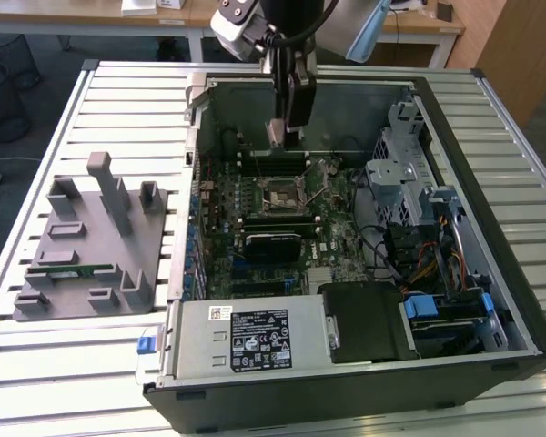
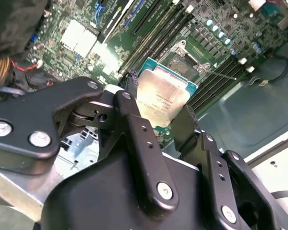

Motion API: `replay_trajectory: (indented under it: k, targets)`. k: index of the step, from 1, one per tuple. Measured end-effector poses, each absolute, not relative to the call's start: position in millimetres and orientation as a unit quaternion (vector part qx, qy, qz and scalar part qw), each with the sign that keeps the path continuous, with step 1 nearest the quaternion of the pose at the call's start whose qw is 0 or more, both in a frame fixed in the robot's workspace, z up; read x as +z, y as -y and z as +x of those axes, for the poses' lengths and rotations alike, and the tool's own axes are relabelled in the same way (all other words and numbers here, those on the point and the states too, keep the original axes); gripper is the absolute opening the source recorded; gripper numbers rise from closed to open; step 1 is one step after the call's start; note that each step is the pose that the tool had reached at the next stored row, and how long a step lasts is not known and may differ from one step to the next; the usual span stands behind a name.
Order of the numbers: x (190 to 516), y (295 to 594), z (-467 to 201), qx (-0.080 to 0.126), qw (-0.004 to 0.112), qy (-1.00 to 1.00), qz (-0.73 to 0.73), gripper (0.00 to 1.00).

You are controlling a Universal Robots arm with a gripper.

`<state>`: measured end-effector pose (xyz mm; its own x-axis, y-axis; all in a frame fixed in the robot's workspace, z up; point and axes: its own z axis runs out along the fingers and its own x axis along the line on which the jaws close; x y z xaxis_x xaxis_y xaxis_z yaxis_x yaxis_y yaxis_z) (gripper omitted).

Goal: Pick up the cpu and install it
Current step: 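Place the cpu into insertion slot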

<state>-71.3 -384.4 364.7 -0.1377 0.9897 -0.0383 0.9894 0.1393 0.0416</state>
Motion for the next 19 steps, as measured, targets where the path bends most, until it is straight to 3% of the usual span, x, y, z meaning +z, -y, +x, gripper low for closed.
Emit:
replay_trajectory:
  k: [19]
  targets:
    - [332.3,356.7,-69.9,0.002,0.027,-0.729,0.684,0.53]
